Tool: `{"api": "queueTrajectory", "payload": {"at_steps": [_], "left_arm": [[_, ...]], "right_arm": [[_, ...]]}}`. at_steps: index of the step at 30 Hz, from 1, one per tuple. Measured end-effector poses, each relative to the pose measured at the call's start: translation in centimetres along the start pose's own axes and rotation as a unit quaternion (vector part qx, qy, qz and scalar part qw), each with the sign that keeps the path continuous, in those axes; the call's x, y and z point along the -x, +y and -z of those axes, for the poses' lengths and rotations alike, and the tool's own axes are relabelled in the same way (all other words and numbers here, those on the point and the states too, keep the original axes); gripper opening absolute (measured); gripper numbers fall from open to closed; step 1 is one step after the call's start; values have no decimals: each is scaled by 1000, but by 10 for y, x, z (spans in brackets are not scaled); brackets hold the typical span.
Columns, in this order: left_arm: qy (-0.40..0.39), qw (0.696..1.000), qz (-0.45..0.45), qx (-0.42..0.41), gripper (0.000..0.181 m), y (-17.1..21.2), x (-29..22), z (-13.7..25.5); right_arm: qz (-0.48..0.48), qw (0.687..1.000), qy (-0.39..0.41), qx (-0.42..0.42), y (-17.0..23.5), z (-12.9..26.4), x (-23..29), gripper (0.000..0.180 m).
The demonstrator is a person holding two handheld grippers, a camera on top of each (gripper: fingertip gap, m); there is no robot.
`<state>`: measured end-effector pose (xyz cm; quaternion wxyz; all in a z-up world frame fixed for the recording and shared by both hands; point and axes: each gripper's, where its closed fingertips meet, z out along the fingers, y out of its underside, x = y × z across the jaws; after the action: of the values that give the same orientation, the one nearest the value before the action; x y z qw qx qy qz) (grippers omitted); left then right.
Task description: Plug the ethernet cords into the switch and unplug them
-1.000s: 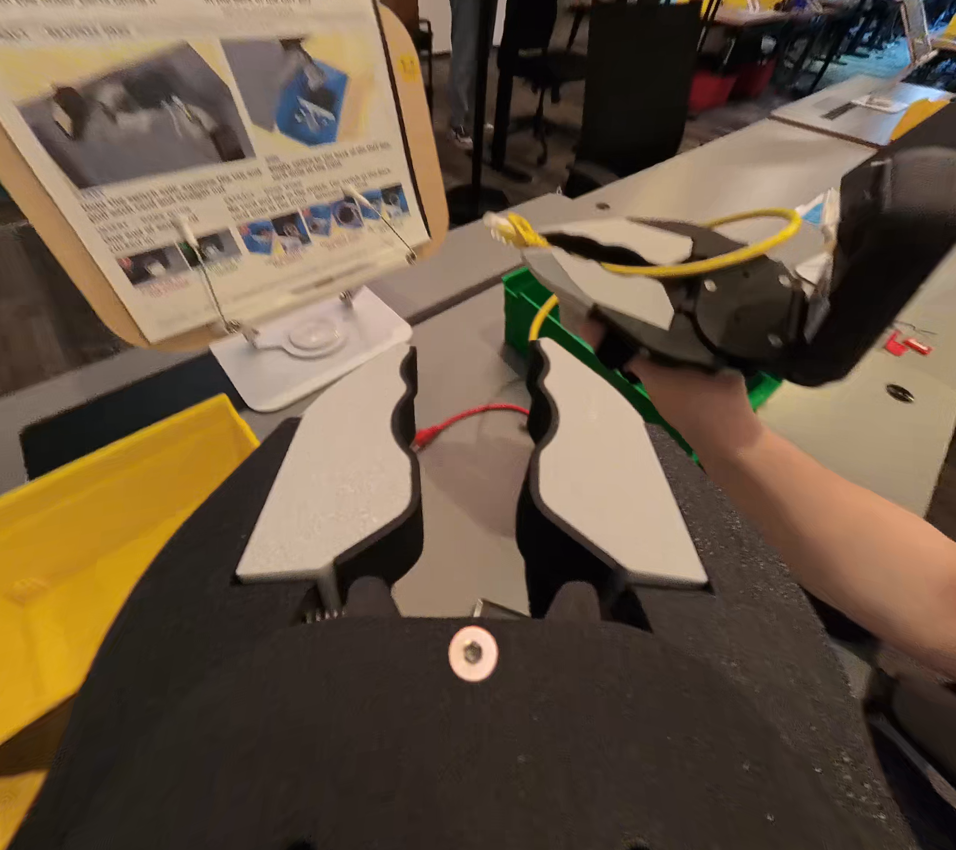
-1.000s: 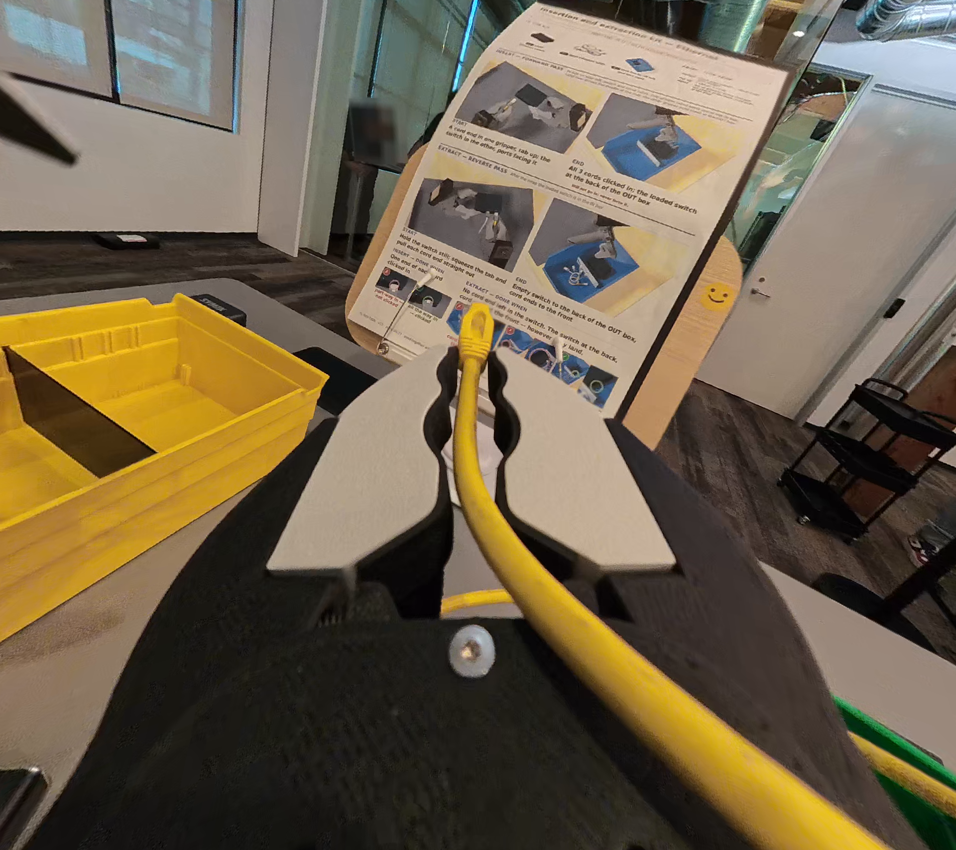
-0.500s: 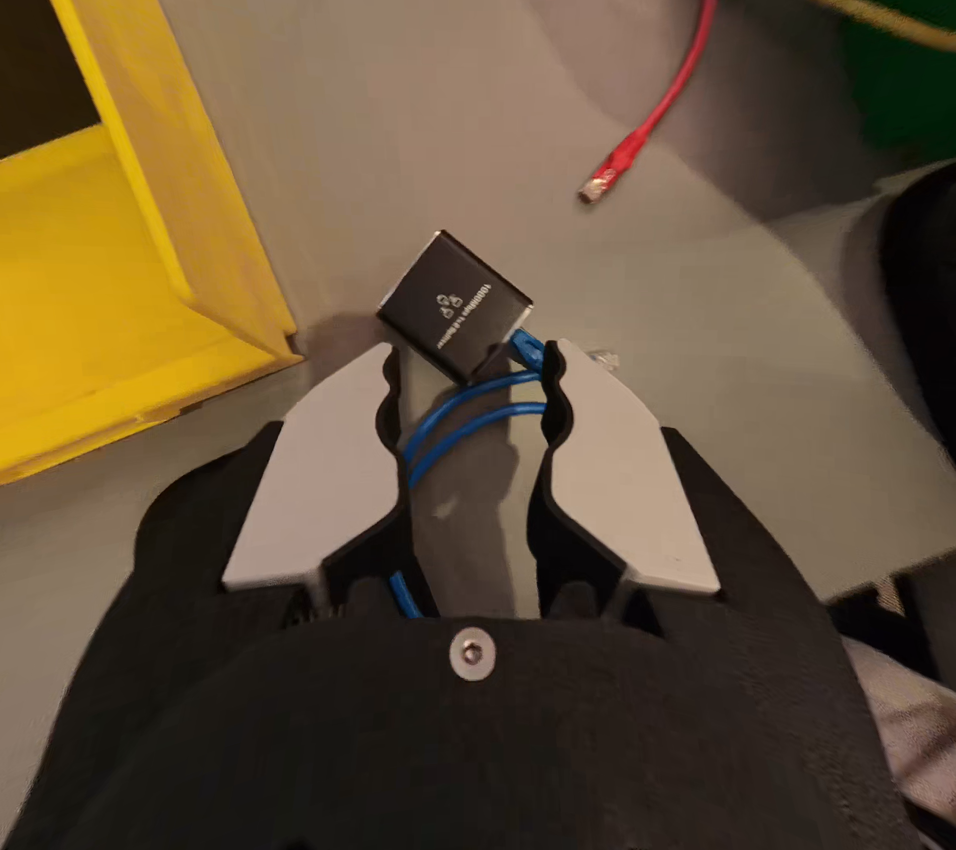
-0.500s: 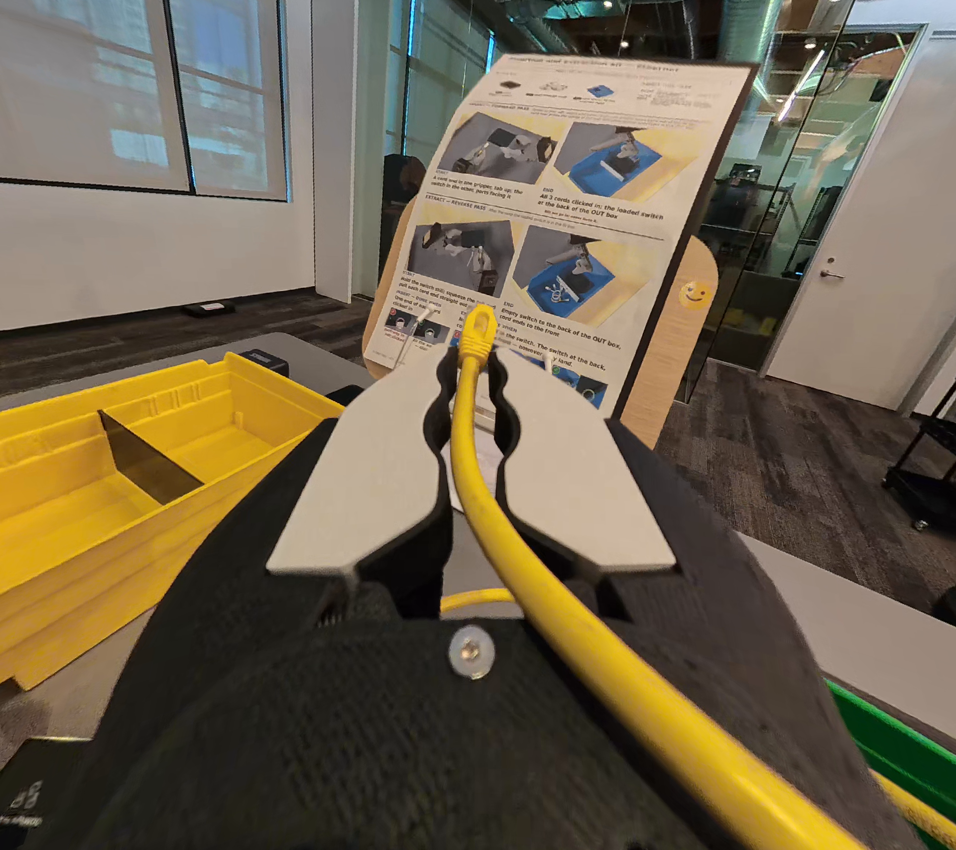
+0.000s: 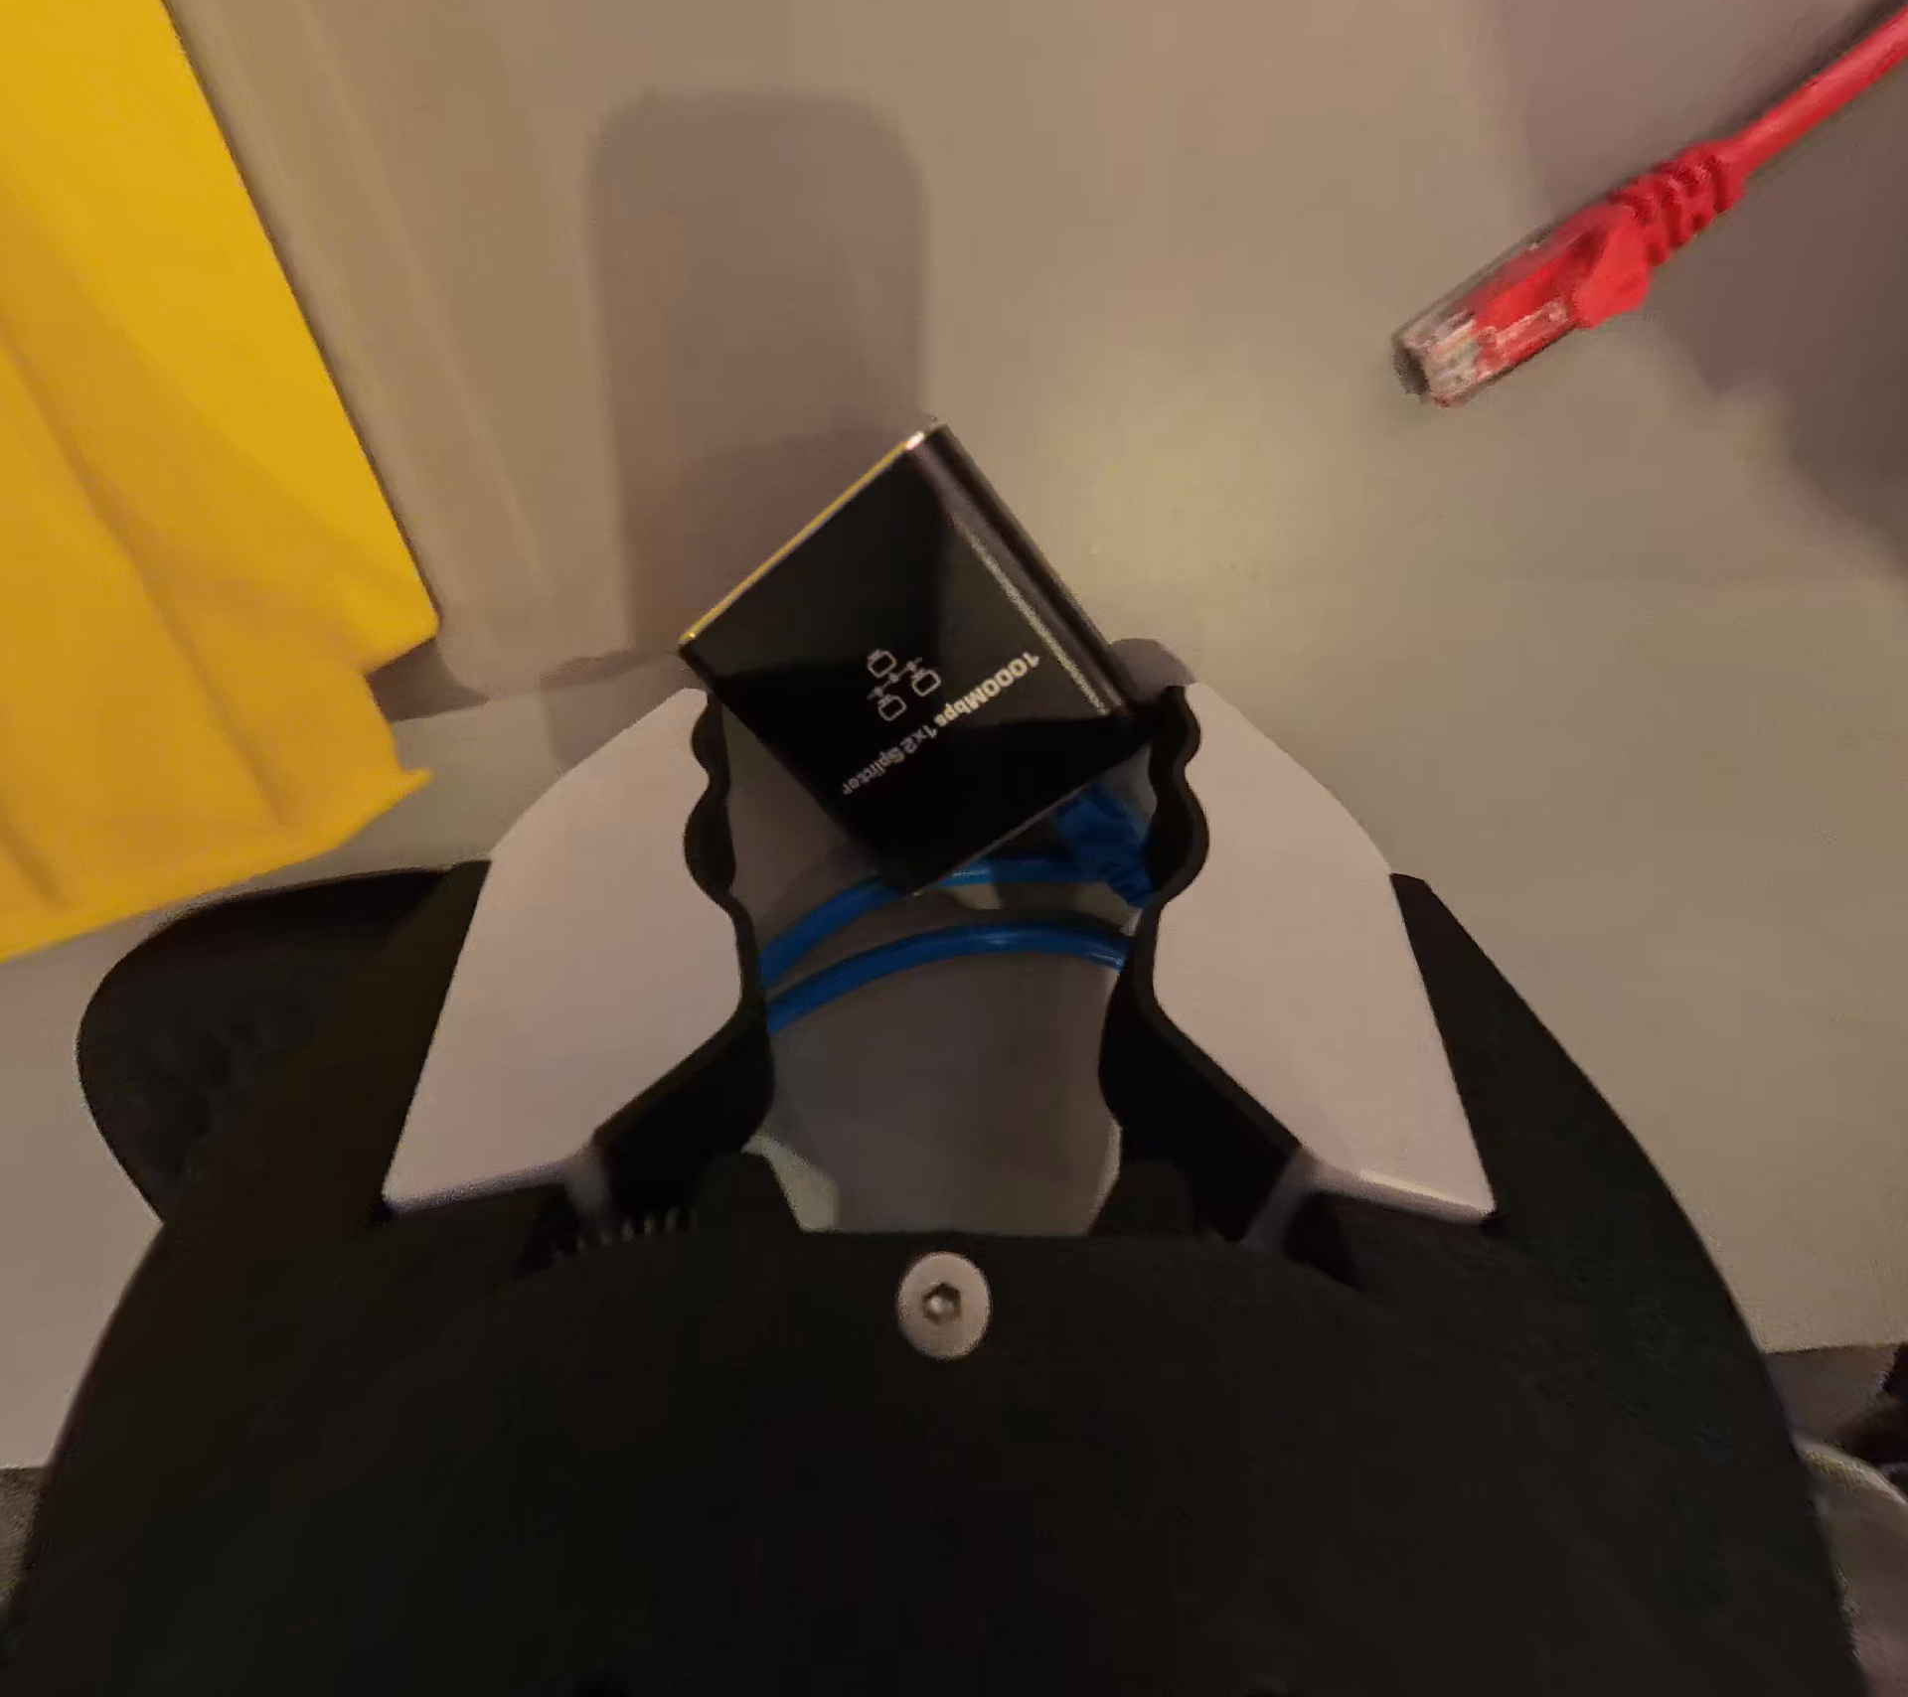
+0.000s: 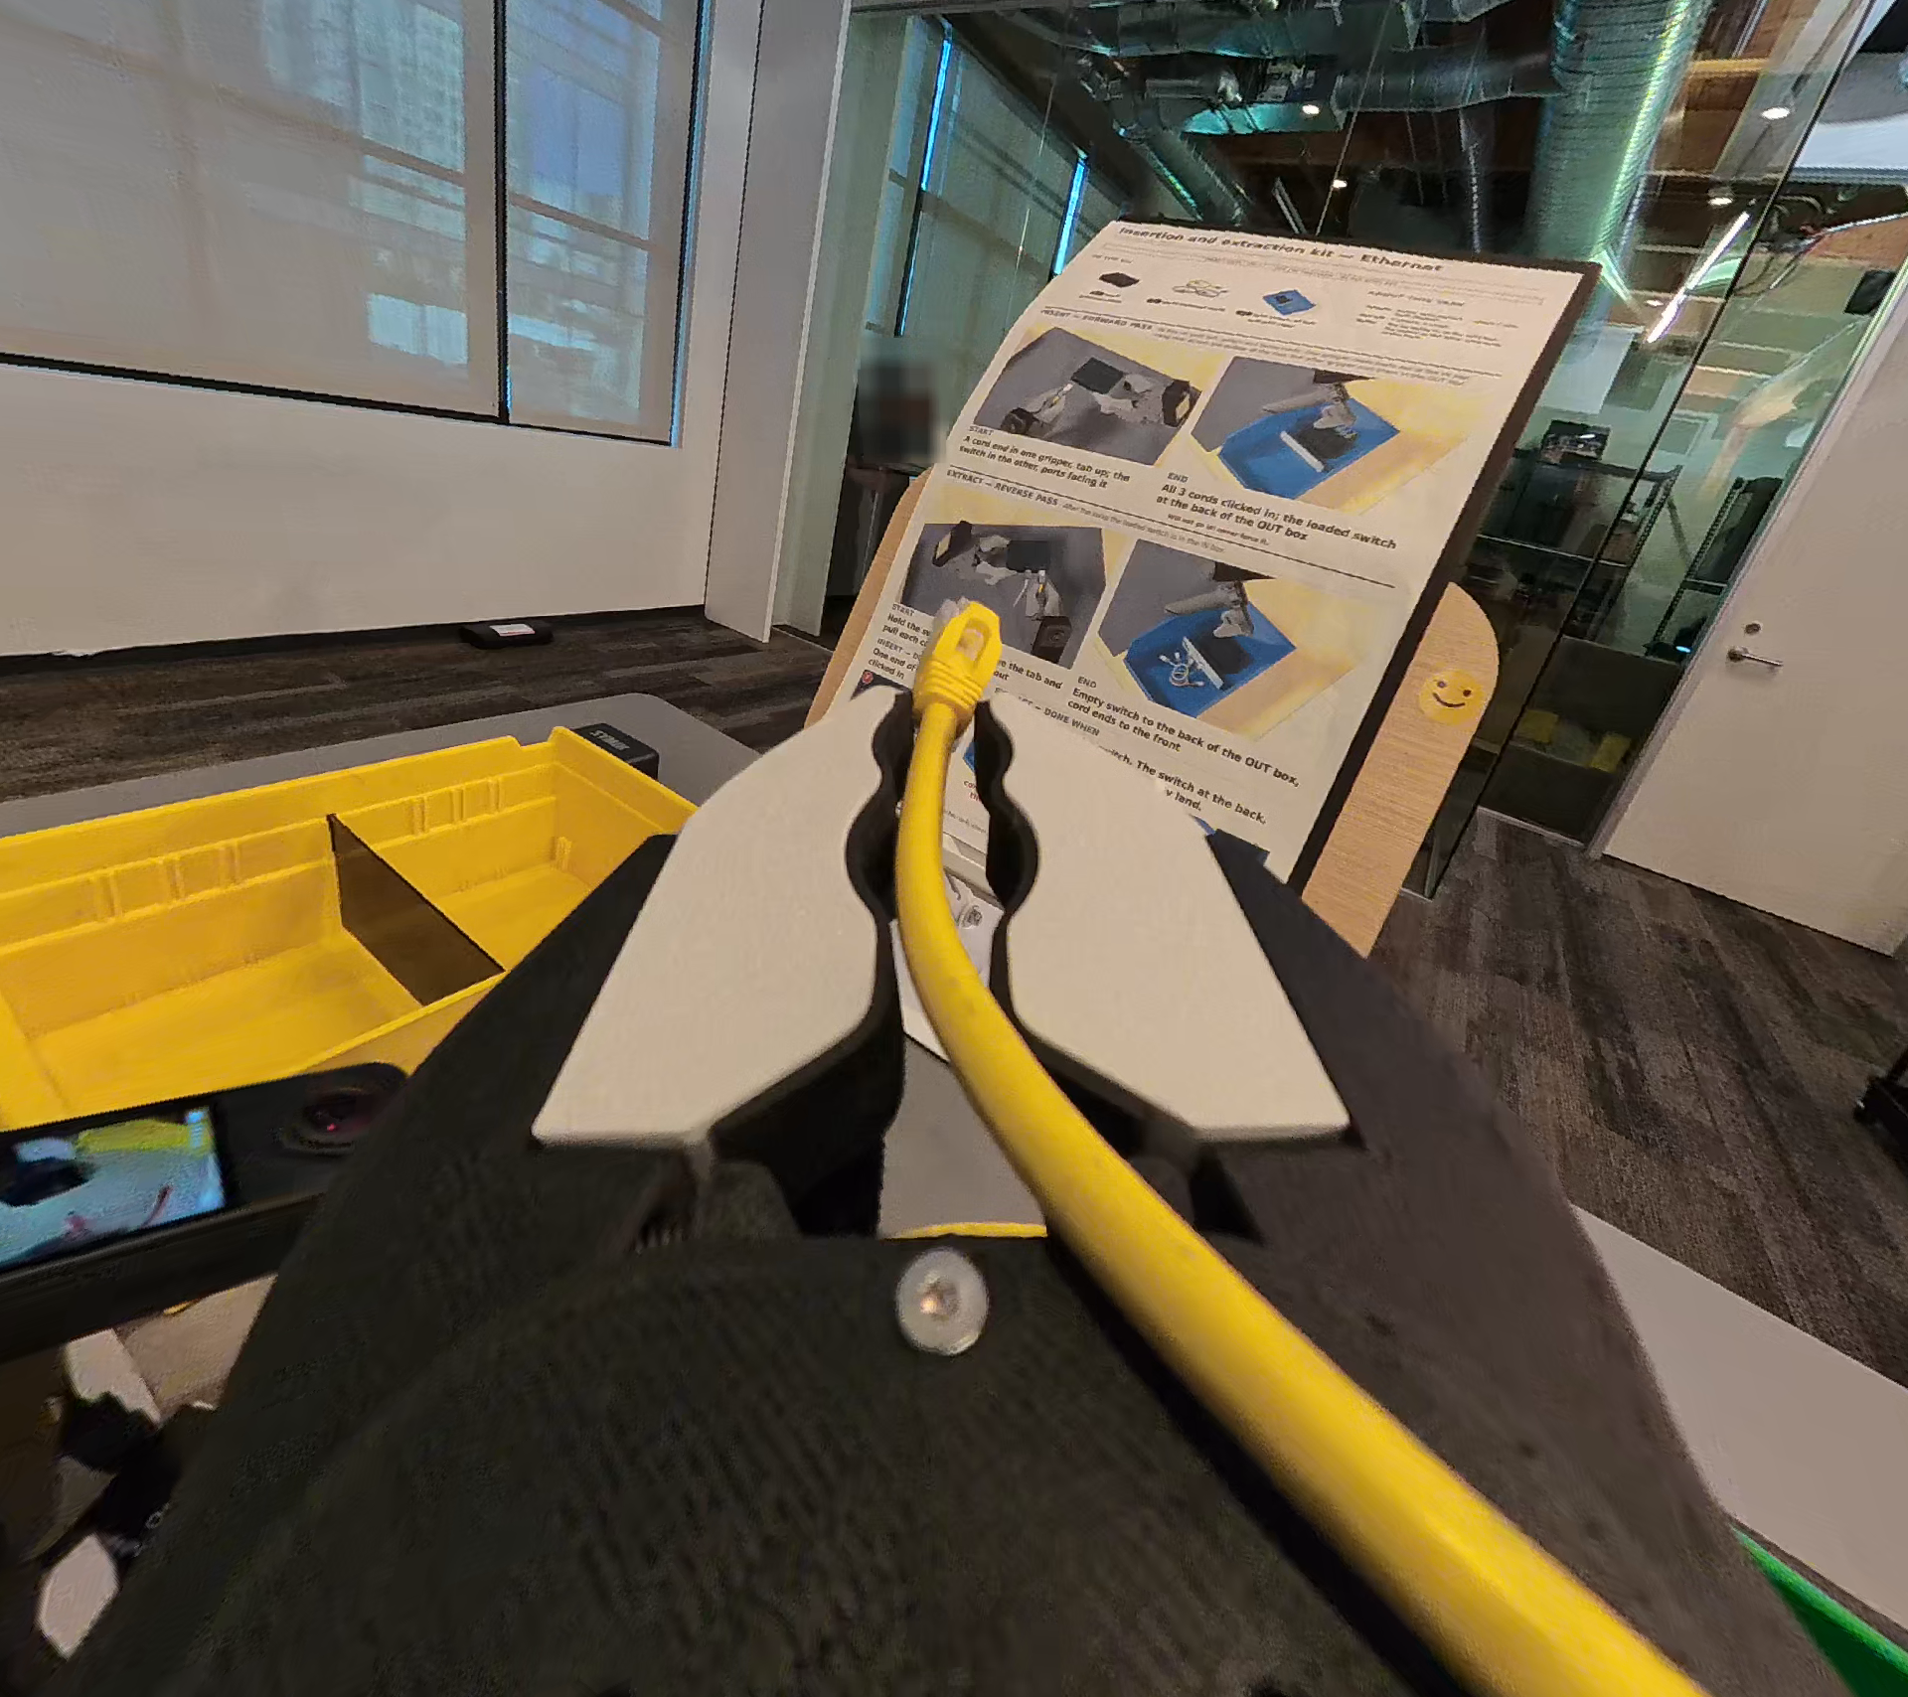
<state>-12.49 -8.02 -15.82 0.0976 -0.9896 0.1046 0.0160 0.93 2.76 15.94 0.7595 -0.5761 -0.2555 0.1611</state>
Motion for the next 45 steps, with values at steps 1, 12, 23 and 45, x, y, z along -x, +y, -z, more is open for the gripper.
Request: {"api": "queueTrajectory", "payload": {"at_steps": [1, 12, 23, 45], "left_arm": [[3, 1000, -18, 6, 78, -1, -2, 0], [71, 914, -400, 0, 77, -23, -41, -2], [158, 976, -131, -65, 78, -30, -47, 5], [70, 979, -177, -76, 64, -33, -43, -3]], "right_arm": [[-2, 1000, -3, -1, 0, 0, 0, 12], [0, 1000, -23, -8, -3, 5, -5, 12], [-4, 1000, -29, -5, -1, 5, -10, 12], [9, 998, -65, 23, 14, -3, 5, 7]]}}
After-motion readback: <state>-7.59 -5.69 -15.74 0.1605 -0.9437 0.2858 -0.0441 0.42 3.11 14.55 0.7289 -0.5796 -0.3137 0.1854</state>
